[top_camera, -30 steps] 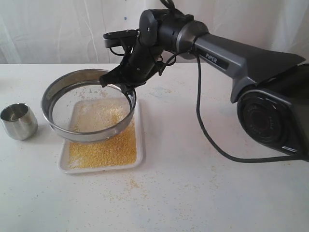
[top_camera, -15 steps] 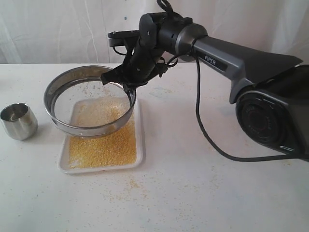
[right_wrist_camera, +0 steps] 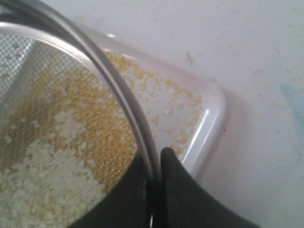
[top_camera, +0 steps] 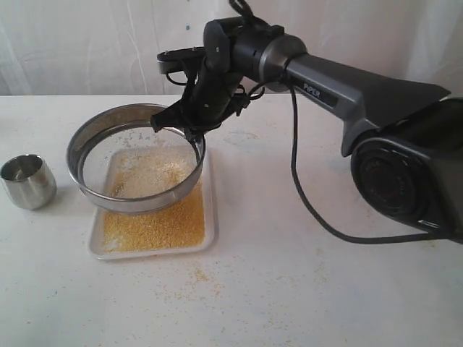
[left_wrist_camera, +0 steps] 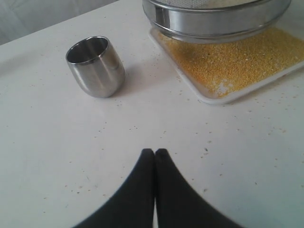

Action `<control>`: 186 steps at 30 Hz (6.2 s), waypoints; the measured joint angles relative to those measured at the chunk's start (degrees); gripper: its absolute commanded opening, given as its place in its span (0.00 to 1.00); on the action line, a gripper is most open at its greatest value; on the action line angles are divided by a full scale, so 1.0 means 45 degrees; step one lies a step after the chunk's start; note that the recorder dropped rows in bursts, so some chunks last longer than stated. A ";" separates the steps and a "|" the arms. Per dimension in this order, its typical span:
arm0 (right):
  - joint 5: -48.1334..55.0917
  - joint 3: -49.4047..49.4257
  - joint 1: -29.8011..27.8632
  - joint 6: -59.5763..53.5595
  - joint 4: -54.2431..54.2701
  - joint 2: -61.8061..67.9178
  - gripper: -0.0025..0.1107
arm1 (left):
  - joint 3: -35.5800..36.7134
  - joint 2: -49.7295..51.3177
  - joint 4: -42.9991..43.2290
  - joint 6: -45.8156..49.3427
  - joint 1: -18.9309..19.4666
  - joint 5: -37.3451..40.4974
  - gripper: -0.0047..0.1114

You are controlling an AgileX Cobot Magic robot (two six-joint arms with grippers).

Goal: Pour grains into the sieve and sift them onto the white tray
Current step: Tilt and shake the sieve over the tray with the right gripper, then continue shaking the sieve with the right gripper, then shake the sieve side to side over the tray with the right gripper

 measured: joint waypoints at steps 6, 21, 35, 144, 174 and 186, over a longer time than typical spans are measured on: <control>0.0373 -0.0027 0.0043 -0.0565 -0.0074 0.0059 0.02 | 0.0000 0.0000 0.0000 0.0000 0.0000 0.0000 0.04; 0.1041 -0.0054 0.0218 0.1590 -0.1758 -0.0217 0.02 | 0.0000 0.0000 0.0000 0.0000 0.0000 0.0000 0.04; 0.3283 -0.0054 0.0716 0.0159 -0.1585 -0.0247 0.02 | 0.0000 0.0000 0.0000 0.0000 0.0000 0.0000 0.04; 0.2835 -0.0352 -0.0643 -0.0461 0.0827 0.0404 0.02 | 0.0000 0.0000 0.0000 0.0020 0.0000 0.0000 0.04; 0.2887 -0.1275 -0.0766 -0.0645 -0.0563 0.0092 0.02 | 0.0000 0.0000 0.0000 0.0020 0.0000 0.0000 0.04; 0.3007 -0.1248 -0.0558 -0.0067 -0.0097 0.0427 0.02 | 0.0000 0.0000 0.0000 0.0020 0.0000 0.0000 0.04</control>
